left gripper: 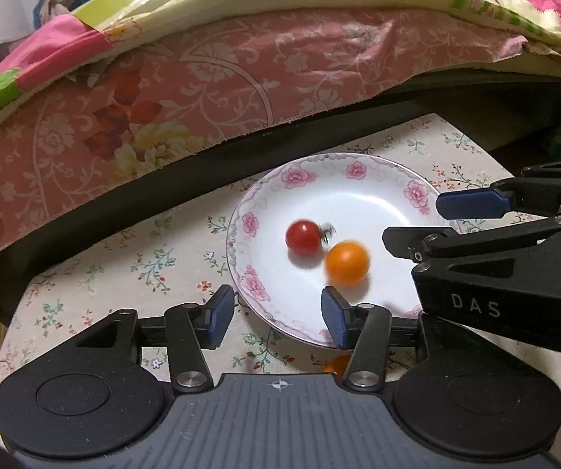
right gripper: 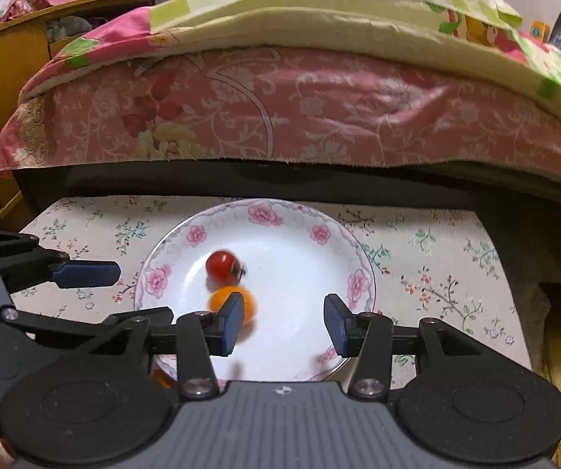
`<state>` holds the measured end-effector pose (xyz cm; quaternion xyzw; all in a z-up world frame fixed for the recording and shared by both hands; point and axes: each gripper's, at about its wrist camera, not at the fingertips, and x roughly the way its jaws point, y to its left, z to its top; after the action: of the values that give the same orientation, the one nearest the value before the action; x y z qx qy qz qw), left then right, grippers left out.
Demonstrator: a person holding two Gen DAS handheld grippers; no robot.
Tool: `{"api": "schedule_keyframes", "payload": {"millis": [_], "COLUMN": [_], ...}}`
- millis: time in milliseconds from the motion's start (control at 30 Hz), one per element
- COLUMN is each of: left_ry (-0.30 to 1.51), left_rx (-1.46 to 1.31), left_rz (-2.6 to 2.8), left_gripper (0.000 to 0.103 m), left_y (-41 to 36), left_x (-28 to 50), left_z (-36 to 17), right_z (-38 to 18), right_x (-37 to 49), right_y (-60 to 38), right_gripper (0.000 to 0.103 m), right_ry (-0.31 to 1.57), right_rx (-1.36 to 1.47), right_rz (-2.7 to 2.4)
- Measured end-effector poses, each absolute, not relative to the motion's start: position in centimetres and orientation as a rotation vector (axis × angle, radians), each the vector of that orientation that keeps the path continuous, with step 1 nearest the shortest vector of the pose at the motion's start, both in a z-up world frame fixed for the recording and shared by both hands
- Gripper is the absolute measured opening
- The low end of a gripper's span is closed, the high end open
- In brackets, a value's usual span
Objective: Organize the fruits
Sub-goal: 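Carry the orange and cherry tomato to the white plate and release both, then move both grippers back toward the remaining fruits on the cloth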
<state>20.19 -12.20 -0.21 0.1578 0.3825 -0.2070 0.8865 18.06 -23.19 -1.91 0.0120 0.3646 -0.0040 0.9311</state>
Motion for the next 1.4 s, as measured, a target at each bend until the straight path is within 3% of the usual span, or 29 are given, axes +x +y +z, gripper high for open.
{"api": "schedule_keyframes", "payload": {"millis": [567, 1400], "left_ry": [0.785, 0.859], "left_rx": [0.333, 0.353], "left_rz": [-0.429, -0.434], "left_gripper": [0.068, 0.072], "left_y": [-8.6, -6.2], "left_x": [14.7, 10.0], "left_z": [2.4, 0.6], "right_z": [0.2, -1.2], "right_x": [12.3, 7.0], "right_y": [-19.5, -16.6], "right_gripper": [0.045, 0.046], "right_ry": [0.767, 0.871], "right_rx": [-0.064, -0.100], "right_rz": [-0.014, 0.009]}}
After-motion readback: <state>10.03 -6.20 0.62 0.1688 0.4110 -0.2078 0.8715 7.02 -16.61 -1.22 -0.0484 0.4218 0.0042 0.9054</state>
